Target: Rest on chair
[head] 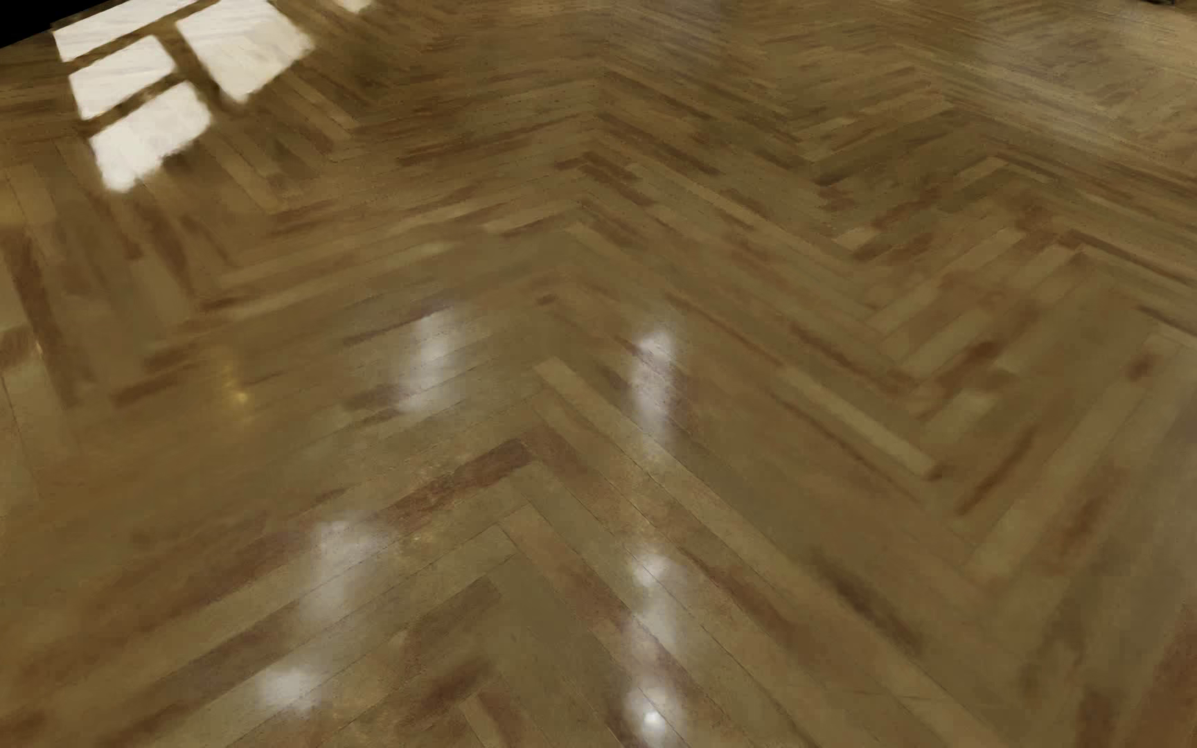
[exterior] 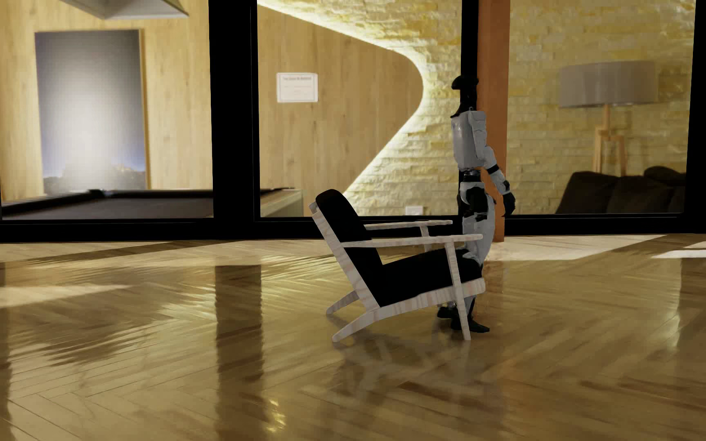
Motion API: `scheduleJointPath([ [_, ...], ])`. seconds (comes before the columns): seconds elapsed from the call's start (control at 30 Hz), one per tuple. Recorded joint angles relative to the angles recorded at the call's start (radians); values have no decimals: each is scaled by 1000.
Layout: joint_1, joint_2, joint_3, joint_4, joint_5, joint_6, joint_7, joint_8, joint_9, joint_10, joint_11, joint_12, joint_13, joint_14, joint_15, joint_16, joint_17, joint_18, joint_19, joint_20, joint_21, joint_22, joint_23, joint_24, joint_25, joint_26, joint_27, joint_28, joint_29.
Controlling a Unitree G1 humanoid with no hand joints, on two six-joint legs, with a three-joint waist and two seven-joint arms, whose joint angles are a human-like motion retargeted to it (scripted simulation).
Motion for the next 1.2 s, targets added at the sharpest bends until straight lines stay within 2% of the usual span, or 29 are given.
scheduleJointPath([
  [0.03,-2,-1,3,-1,1,-2,-1,-2,4,1,1,-17,-8,3,-1,30,0,3,-3,-13,8,-9,-16,-25,-26,22,-8,7,-10],
  [0.07,-1,4,4,2,0,-2,3,-6,4,4,0,-21,-19,2,-3,70,-28,-2,-2,-27,13,-37,-21,-14,-11,33,4,-9,-20],
  [0.1,-3,0,3,5,-2,0,5,-8,1,3,1,-26,-33,2,-1,112,-61,-7,4,-38,15,-60,-24,22,-7,9,-6,-38,11],
  [0.13,-4,-2,3,4,-1,1,9,-11,0,3,3,-30,-45,2,-2,149,-95,-5,4,-38,21,-76,-35,58,-39,-12,-24,-54,49],
  [0.17,4,3,3,3,0,3,12,-13,2,1,3,-32,-52,1,-2,176,-123,-2,3,-30,33,-70,-36,74,-59,-19,-32,-63,56],
  [0.23,9,7,2,3,1,2,13,-12,0,1,2,-37,-63,-1,-2,198,-149,-4,0,-13,19,-2,26,49,-65,-1,-49,-14,-8],
  [0.3,16,15,2,6,2,0,21,-14,-3,0,-2,-38,-68,-4,-3,196,-145,-8,1,11,-14,76,131,5,-18,26,-36,60,-119],
  [0.37,21,11,3,6,4,0,25,-13,-8,0,6,-30,-65,-7,-4,190,-138,-6,-1,25,-36,112,196,-3,30,37,-18,97,-187],
  [0.57,20,15,2,5,2,-2,22,-12,-12,0,-3,9,-10,-8,-1,142,-119,-5,3,15,-19,36,106,38,-24,7,-46,46,-106],
  [0.63,19,13,2,3,0,-3,21,-13,-6,0,-1,5,-5,-6,2,106,-93,-3,4,-1,-15,26,90,40,-20,8,-46,37,-89],
  [0.73,16,-1,0,0,-1,-2,18,-9,19,0,19,-12,-17,3,3,64,-62,3,1,-37,5,-1,69,29,2,20,-20,7,-69],
  [0.83,2,-29,0,-7,-4,-1,18,-4,67,25,67,-53,-53,7,2,70,-59,12,-3,-69,41,-42,21,20,22,26,4,-35,-25],
  [0.93,-67,-102,-7,-8,-8,0,2,2,124,112,160,-126,-116,-3,-8,103,-67,22,-10,-139,103,-96,-39,49,-4,11,17,-117,-6],
  [1.03,-163,-240,-9,-4,-29,0,-17,16,212,216,328,-213,-211,-14,-35,129,-93,16,7,-212,187,-161,-106,81,-30,-3,6,-144,-1],
  [1.1,-262,-341,-10,5,-47,2,-28,17,284,305,418,-289,-283,-21,-47,148,-120,-2,22,-275,228,-214,-154,93,-26,-13,0,-152,-13],
  [1.17,-347,-425,-9,17,-58,5,-35,20,367,380,483,-370,-351,-51,-50,164,-142,-9,38,-373,276,-259,-194,115,-21,-20,-4,-117,-71],
  [1.2,-393,-478,-10,28,-53,15,-63,34,420,430,527,-434,-387,-109,-62,179,-150,-8,40,-363,299,-262,-198,111,-31,-102,-85,-164,-66],
])
